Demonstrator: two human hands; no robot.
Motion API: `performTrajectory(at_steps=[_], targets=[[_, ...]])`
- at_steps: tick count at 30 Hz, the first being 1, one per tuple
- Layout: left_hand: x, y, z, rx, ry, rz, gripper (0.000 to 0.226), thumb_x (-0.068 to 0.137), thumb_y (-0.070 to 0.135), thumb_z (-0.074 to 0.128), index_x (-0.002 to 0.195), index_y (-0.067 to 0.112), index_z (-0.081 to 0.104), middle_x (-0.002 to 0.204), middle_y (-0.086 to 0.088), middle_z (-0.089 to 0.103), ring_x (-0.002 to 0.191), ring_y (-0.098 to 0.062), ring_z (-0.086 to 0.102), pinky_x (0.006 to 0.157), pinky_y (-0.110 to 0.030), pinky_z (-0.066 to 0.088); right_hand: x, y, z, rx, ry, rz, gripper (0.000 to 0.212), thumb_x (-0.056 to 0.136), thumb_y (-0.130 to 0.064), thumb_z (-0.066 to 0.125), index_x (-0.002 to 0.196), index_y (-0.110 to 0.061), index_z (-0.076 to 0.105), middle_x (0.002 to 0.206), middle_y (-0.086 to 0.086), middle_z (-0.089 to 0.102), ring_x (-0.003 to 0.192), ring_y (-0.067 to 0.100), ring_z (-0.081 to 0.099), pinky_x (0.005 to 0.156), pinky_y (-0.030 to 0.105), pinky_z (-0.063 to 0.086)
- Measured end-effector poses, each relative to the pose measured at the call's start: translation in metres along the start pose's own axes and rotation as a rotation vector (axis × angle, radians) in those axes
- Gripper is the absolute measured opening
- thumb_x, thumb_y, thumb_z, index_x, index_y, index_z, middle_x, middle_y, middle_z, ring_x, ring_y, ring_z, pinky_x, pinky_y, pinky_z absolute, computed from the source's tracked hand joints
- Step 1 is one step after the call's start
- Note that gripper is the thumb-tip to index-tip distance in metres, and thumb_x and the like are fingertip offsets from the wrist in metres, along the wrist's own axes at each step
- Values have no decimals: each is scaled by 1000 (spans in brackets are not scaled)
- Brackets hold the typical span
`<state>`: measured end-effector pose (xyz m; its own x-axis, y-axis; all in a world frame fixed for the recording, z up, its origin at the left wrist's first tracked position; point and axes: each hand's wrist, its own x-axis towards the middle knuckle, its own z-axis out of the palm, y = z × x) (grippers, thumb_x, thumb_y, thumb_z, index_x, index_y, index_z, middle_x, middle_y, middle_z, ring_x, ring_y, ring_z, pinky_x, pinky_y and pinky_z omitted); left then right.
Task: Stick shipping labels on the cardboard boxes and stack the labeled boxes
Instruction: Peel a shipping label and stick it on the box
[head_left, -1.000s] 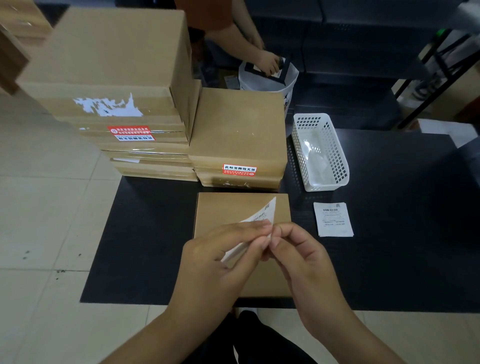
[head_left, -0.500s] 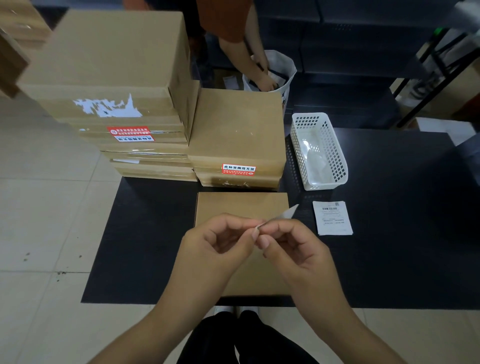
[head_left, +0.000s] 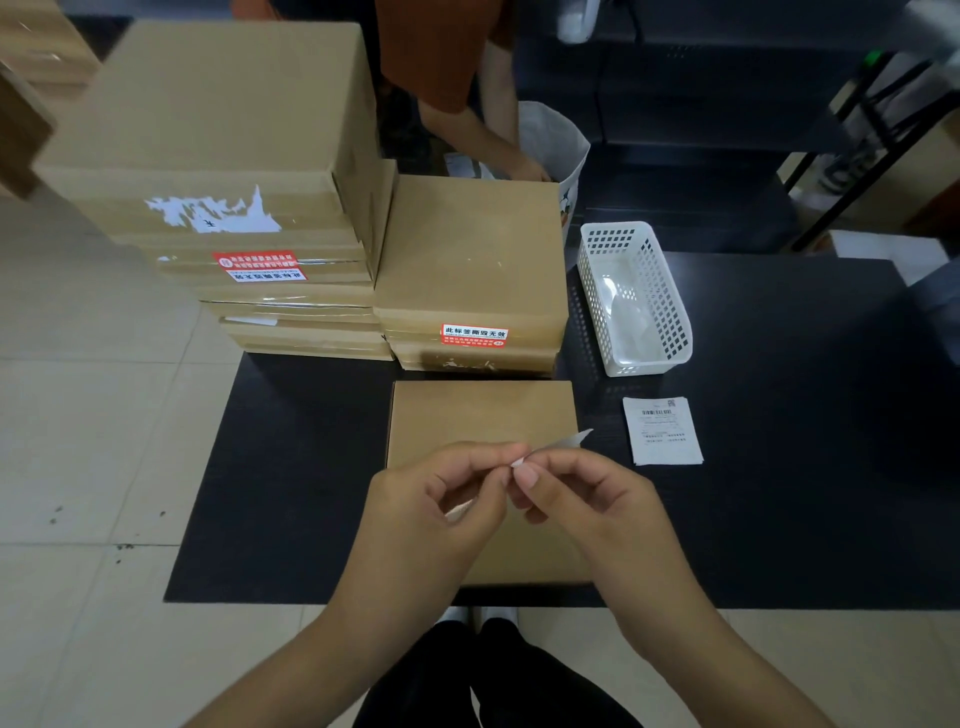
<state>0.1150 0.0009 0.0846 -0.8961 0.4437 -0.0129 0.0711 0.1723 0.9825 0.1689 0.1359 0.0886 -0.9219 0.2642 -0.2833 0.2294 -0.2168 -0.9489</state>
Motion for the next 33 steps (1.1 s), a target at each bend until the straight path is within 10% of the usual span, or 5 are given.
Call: performTrajectory(at_steps=[14, 33], targets=[[-6, 0, 12, 197, 71, 159, 28, 85, 9, 64, 110, 20, 70, 101, 15, 73, 94, 3, 67, 83, -14, 52, -5, 7, 2, -66, 170, -117, 24, 85, -2, 66, 70, -20, 70, 70, -3, 68, 69, 5, 62, 67, 17, 50], [-4, 11, 8, 165, -33, 111, 18, 81, 24, 63, 95, 23, 74, 85, 18, 72, 79, 3, 68, 70, -6, 49, -10, 13, -9, -47, 10, -127, 12, 85, -23, 55, 84, -14, 62, 75, -11, 62, 76, 2, 57, 75, 17, 47]])
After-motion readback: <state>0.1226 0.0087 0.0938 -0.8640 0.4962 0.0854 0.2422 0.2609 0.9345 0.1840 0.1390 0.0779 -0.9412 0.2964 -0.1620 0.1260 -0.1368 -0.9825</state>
